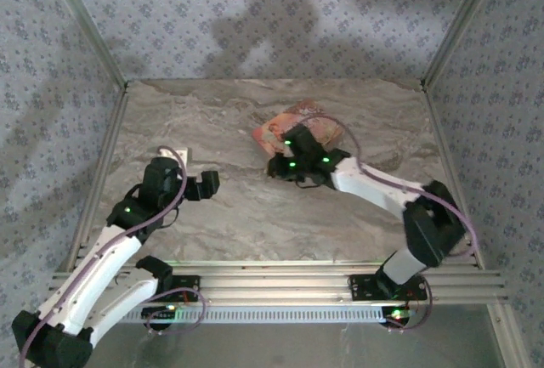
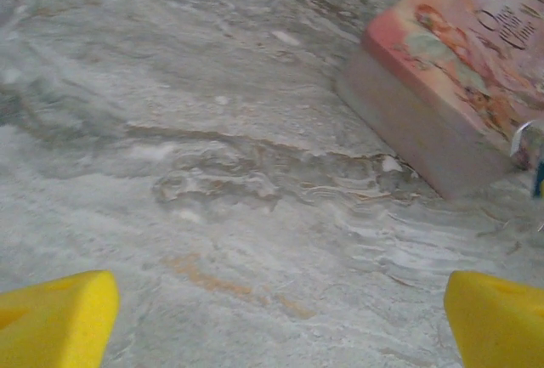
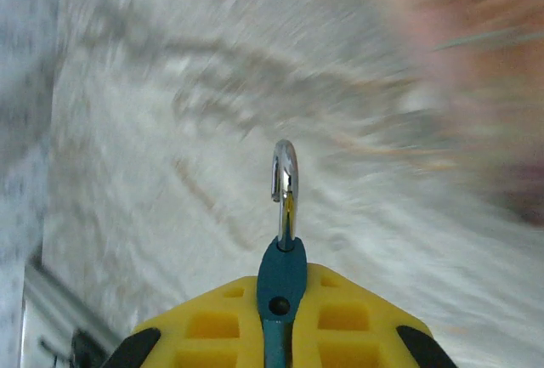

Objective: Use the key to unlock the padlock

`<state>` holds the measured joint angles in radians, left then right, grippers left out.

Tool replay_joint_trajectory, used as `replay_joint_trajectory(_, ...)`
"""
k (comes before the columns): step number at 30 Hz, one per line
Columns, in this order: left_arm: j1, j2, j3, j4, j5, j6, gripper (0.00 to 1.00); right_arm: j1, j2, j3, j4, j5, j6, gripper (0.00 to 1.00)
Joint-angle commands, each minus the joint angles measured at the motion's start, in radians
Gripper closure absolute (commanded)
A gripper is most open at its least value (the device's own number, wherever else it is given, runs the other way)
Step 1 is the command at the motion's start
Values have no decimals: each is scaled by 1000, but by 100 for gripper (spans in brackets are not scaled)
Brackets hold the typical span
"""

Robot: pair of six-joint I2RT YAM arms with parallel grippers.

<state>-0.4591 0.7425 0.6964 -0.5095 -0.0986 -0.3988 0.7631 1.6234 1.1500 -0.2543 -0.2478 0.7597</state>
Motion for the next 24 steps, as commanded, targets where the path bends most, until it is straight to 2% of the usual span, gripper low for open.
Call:
replay_joint_trajectory(1, 11, -29, 46, -138, -72, -55, 2, 60, 177, 149, -91, -176, -113, 99)
replay_joint_trajectory(6, 16, -30, 67, -230, -138, -105, 2, 123, 456, 427, -130, -292, -124, 99)
replay_joint_trajectory(11, 20, -69, 60, -268, -181, -124, 2, 137, 587, 564, -156, -326, -123, 95)
replay_joint_trajectory(14, 22, -90, 47, -273, -194, -127, 2, 126, 590, 565, -181, -307, -157, 89)
replay_joint_trajectory(19, 26, -88, 26, -256, -196, -127, 2, 117, 540, 567, -274, -217, -220, 62)
replay_joint_trajectory(24, 28, -79, 29, -239, -192, -106, 2, 116, 431, 573, -372, -122, -279, 51)
